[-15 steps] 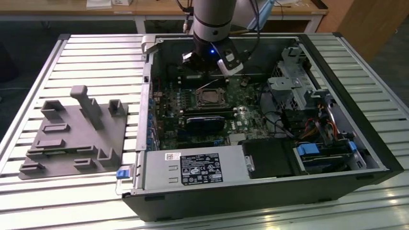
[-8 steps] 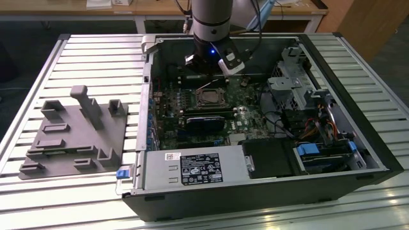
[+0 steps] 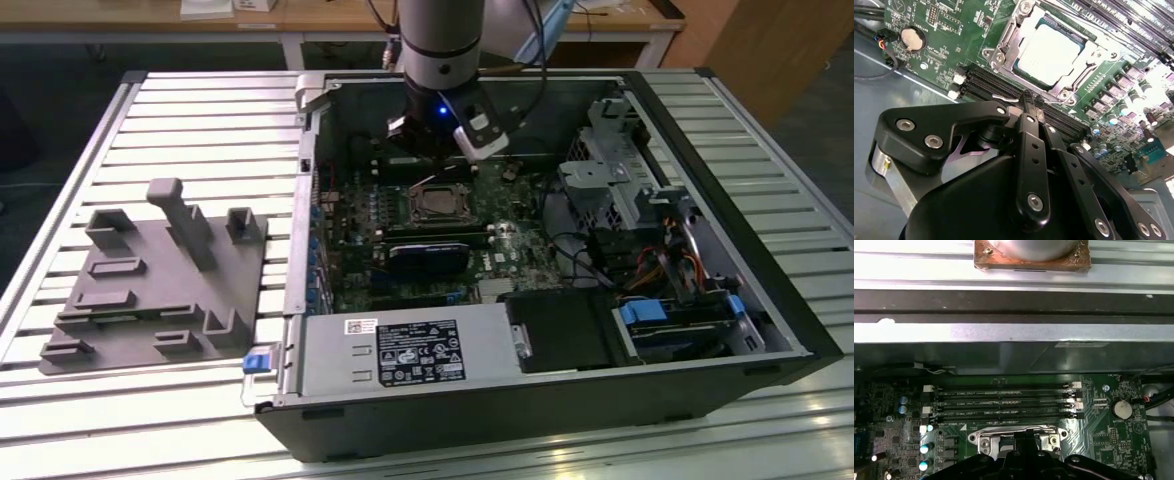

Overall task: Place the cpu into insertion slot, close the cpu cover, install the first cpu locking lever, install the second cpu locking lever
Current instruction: 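Install the first cpu locking lever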

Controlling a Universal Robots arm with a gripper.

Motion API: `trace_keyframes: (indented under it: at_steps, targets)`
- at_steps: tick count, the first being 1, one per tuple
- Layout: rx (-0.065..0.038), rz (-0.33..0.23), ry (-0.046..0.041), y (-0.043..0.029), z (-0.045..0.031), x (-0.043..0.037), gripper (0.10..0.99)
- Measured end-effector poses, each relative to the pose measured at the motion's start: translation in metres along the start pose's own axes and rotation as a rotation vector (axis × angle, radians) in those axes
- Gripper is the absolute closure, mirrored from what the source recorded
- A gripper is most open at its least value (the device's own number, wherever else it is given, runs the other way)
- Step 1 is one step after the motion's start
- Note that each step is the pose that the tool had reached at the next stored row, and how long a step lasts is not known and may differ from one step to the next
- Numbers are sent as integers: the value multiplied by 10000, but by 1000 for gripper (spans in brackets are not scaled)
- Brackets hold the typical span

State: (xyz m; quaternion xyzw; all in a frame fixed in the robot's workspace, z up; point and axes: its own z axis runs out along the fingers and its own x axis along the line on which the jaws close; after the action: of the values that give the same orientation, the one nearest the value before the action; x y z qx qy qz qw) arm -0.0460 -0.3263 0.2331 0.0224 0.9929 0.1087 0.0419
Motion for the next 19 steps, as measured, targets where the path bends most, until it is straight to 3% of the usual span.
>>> trace_keyframes:
  at_steps: [5, 11, 19]
  targets:
    - [97, 174, -44, 20, 36, -5, 980]
    - [303, 283, -80, 58, 84, -2, 980]
    - [521, 332, -106, 148, 142, 3, 980]
